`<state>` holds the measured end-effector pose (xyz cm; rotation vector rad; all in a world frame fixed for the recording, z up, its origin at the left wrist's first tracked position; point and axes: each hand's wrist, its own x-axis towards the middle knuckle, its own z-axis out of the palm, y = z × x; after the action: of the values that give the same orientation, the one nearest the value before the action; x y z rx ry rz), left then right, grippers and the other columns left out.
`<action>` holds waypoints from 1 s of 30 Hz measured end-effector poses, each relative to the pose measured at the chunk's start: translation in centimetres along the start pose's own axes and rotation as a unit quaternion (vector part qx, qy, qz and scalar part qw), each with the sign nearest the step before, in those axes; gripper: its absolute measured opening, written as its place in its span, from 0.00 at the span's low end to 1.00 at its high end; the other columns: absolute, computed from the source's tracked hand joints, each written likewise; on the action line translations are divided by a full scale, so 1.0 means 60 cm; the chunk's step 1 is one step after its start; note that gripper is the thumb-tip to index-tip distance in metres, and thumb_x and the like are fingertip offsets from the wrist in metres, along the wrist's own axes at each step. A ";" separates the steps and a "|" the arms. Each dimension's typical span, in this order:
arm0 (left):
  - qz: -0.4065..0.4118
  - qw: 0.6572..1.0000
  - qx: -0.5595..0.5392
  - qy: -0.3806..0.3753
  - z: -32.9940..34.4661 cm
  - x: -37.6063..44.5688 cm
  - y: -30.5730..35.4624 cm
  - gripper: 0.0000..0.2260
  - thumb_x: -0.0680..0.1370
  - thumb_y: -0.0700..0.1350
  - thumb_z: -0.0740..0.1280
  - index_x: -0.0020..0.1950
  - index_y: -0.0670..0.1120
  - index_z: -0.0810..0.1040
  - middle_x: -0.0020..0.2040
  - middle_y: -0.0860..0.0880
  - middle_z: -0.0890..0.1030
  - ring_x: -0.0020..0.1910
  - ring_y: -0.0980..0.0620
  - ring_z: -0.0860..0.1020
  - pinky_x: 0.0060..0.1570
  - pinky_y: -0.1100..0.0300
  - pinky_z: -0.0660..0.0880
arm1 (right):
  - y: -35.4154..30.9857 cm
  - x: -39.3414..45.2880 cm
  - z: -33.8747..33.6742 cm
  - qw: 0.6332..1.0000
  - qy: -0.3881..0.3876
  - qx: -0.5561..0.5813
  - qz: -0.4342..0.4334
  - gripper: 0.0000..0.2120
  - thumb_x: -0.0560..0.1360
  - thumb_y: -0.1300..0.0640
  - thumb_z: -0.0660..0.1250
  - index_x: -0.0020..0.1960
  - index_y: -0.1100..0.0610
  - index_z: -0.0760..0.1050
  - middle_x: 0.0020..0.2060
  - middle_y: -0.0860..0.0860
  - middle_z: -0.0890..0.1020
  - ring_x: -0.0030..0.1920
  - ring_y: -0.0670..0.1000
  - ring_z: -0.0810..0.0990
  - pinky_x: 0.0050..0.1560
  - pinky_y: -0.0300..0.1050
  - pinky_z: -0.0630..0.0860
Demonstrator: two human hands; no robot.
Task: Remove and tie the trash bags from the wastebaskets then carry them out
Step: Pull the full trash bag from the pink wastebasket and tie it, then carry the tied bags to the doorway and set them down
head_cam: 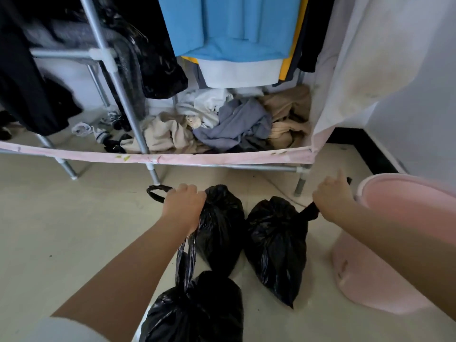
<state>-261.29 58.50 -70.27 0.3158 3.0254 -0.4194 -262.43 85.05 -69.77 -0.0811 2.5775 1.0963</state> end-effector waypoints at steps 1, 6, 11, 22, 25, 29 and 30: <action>-0.015 1.000 0.021 -0.008 0.002 0.013 0.002 0.19 0.76 0.40 0.62 0.67 0.46 0.65 0.65 0.45 0.69 0.67 0.44 0.66 0.64 0.52 0.66 | 0.006 0.009 -0.005 1.000 -0.006 0.003 -0.005 0.08 0.77 0.59 0.57 0.48 0.56 0.75 0.49 0.50 0.77 0.53 0.54 0.73 0.65 0.54 0.60; -0.140 0.985 0.062 -0.084 0.031 0.061 -0.022 0.31 0.75 0.49 0.64 0.74 0.43 0.55 0.75 0.41 0.57 0.76 0.42 0.52 0.72 0.44 0.54 | -0.005 0.058 -0.086 0.979 0.115 0.101 -0.134 0.10 0.76 0.65 0.57 0.38 0.55 0.69 0.35 0.49 0.70 0.40 0.51 0.74 0.40 0.43 0.62; -0.199 0.967 0.040 -0.153 0.063 0.079 -0.053 0.21 0.77 0.47 0.60 0.70 0.44 0.64 0.68 0.46 0.70 0.72 0.46 0.64 0.73 0.44 0.52 | -0.075 0.088 -0.170 0.919 0.164 0.268 -0.237 0.18 0.74 0.65 0.56 0.29 0.55 0.55 0.29 0.50 0.61 0.34 0.53 0.66 0.31 0.42 0.62; -0.147 0.963 -0.225 0.003 0.059 0.038 -0.046 0.09 0.76 0.40 0.59 0.51 0.40 0.77 0.36 0.50 0.71 0.49 0.42 0.76 0.41 0.57 0.69 | -0.198 0.040 -0.203 0.855 0.193 0.392 -0.281 0.13 0.73 0.66 0.59 0.56 0.61 0.74 0.51 0.58 0.76 0.58 0.58 0.75 0.46 0.45 0.67; -0.171 0.936 -0.303 0.046 0.043 -0.009 -0.072 0.10 0.75 0.38 0.59 0.52 0.40 0.78 0.50 0.41 0.79 0.52 0.41 0.76 0.43 0.56 0.70 | -0.215 0.003 -0.226 0.865 0.220 0.361 -0.269 0.12 0.73 0.64 0.59 0.55 0.58 0.74 0.54 0.55 0.77 0.60 0.57 0.73 0.49 0.46 0.62; -0.181 0.934 -0.307 0.002 -0.013 -0.093 -0.127 0.10 0.76 0.38 0.58 0.53 0.39 0.77 0.53 0.41 0.78 0.53 0.42 0.76 0.48 0.53 0.74 | -0.201 -0.070 -0.292 0.893 0.176 0.311 -0.273 0.09 0.72 0.64 0.58 0.36 0.54 0.65 0.33 0.48 0.65 0.58 0.57 0.73 0.49 0.48 0.58; -0.177 0.939 -0.295 -0.024 -0.034 -0.114 -0.141 0.11 0.77 0.38 0.58 0.54 0.39 0.76 0.54 0.41 0.78 0.53 0.42 0.76 0.49 0.53 0.74 | -0.194 -0.091 -0.316 0.897 0.167 0.300 -0.277 0.07 0.72 0.64 0.58 0.38 0.54 0.65 0.32 0.48 0.63 0.57 0.57 0.74 0.52 0.49 0.60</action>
<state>-256.48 49.79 -65.44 -0.2752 2.9673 0.4641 -260.58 63.04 -63.78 -0.8513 2.7828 0.0663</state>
